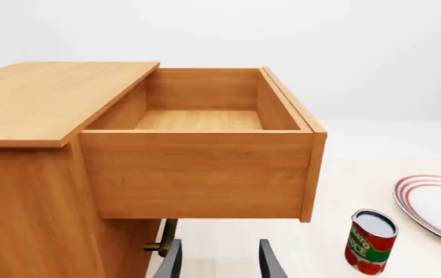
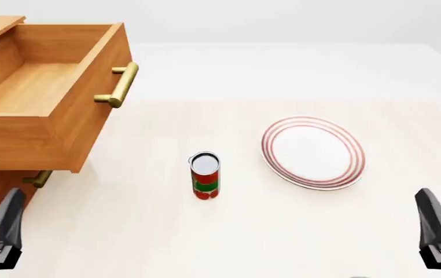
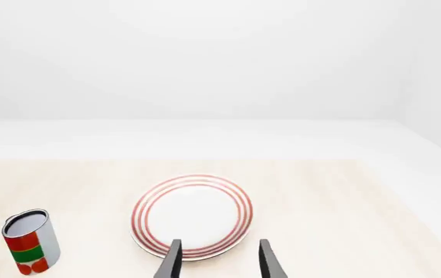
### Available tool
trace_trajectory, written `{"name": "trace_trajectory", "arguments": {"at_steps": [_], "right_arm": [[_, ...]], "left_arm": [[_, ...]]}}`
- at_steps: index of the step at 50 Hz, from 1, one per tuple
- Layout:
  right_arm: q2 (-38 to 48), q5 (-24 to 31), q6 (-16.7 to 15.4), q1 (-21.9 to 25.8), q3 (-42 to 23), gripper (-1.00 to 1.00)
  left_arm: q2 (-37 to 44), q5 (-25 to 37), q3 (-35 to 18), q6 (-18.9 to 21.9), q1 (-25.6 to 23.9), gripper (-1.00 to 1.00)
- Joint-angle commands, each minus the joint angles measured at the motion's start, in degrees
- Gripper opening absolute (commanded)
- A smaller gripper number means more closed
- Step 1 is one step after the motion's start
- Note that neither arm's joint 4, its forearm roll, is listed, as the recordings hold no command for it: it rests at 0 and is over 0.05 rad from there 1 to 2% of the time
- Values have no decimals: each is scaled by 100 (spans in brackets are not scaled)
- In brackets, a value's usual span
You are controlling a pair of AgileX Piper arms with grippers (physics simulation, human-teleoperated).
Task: Put the bowl in the top drawer of the cabinet.
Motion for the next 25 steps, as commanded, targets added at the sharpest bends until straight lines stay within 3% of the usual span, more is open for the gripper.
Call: {"name": "trace_trajectory", "arguments": {"at_steps": [1, 14, 17, 23, 25], "right_arm": [[19, 9, -2, 0, -23, 100], [16, 7, -3, 0, -18, 100], [12, 5, -3, 0, -12, 100], [19, -2, -3, 1, -12, 100], [42, -12, -3, 1, -25, 100]], "left_arm": [[10, 29, -35, -30, -49, 100], [-1, 53, -88, -62, -111, 100], [2, -5, -130, 123, -144, 100], [33, 288, -247, -255, -114, 100], [19, 379, -325, -183, -148, 100]]}}
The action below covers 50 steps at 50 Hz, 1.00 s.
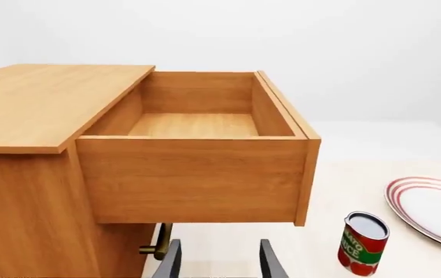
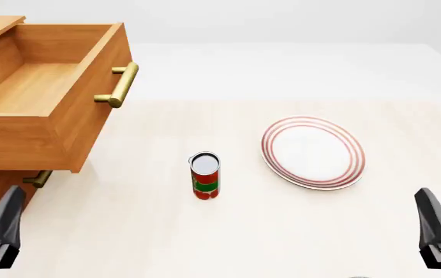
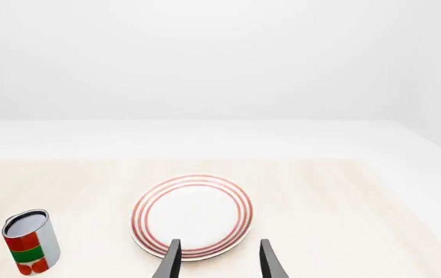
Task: Put the bowl in the top drawer of the cabinet.
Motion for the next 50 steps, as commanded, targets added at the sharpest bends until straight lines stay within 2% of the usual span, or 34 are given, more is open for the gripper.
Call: {"name": "trace_trajectory", "arguments": {"at_steps": [1, 13, 22, 25, 26, 27, 36, 50], "right_arm": [[27, -16, -1, 1, -10, 100], [31, -29, -1, 1, 0, 100], [109, 25, 0, 2, -134, 100], [115, 22, 0, 2, -136, 100], [115, 22, -1, 1, -137, 100], [115, 22, -1, 1, -136, 100], [115, 22, -1, 1, -137, 100], [115, 22, -2, 1, -137, 100]], "left_arm": [[5, 288, -208, -128, -71, 100], [-16, 1166, -918, -369, -475, 100], [-17, 1861, -1598, -234, -706, 100], [-17, 1863, -1600, -234, -706, 100], [-17, 2189, -1954, -128, -837, 100], [-17, 2325, -2086, -112, -899, 100], [-17, 3053, -2713, -101, -1175, 100], [-10, 3709, -3243, -168, -1580, 100]]}}
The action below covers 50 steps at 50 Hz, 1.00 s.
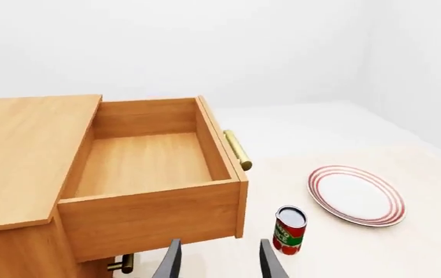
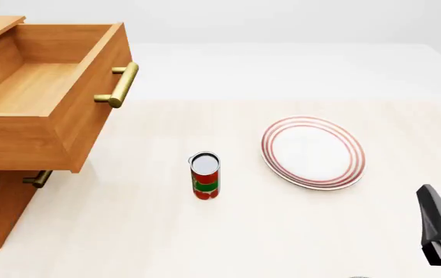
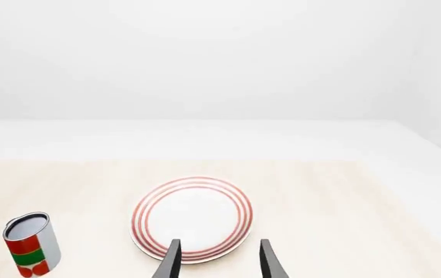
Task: Put the bowl in the top drawer of the cabinet.
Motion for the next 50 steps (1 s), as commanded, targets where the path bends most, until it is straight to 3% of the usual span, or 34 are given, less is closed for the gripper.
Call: {"name": "trace_trajectory", "arguments": {"at_steps": [1, 9, 12, 36, 50], "right_arm": [[5, 3, 0, 1, -8, 100], [6, 3, 1, 0, -8, 100], [5, 3, 0, -1, -8, 100], [7, 2, 0, 0, -8, 100], [6, 3, 0, 0, -8, 100]], "left_arm": [[9, 608, -497, -41, -333, 100], [221, 874, -742, -321, -549, 100], [391, 998, -875, -639, -665, 100], [1330, 1122, -1378, -1250, -1491, 100], [1911, 1005, -1662, -1358, -1994, 100]]}}
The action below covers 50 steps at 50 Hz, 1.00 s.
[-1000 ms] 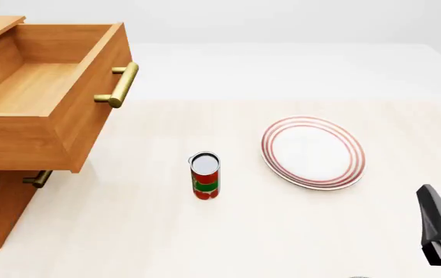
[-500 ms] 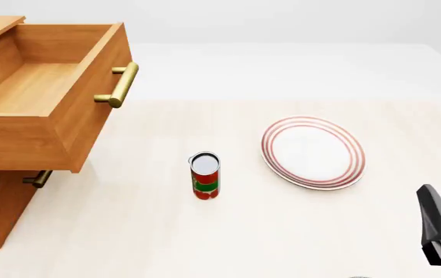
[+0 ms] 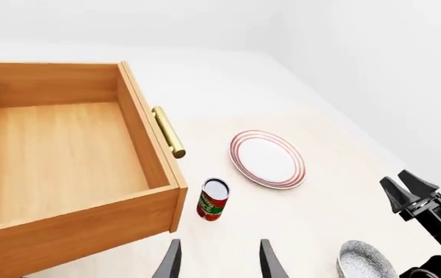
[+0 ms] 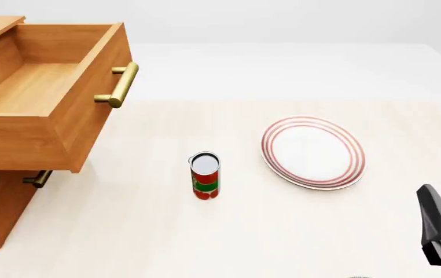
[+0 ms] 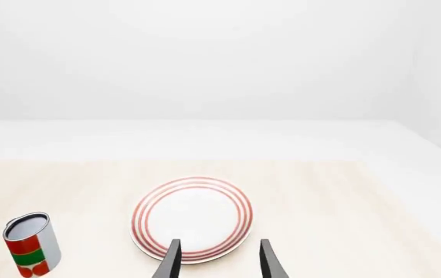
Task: Put the bowl in the top drawer of the cabinet.
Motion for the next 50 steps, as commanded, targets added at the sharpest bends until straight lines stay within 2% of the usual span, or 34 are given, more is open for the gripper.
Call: {"name": "trace_trajectory", "arguments": {"at_steps": [1, 13, 21, 36, 43, 46, 50], "right_arm": [[-1, 0, 0, 0, 0, 100], [1, 0, 0, 0, 0, 100], [0, 0, 1, -1, 0, 100], [2, 0, -1, 0, 0, 100], [-1, 0, 0, 0, 0, 100], [-1, 0, 0, 0, 0, 100], [1, 0, -1, 0, 0, 100]], "left_arm": [[434, -47, -204, -135, -379, 100], [824, -182, -319, -94, -590, 100], [1227, -389, -416, -153, -911, 100], [1886, -805, -346, -444, -1572, 100], [2025, -884, -322, -514, -1685, 100], [2163, -965, -233, -743, -1759, 100], [2204, -1002, -228, -754, -1795, 100]]}}
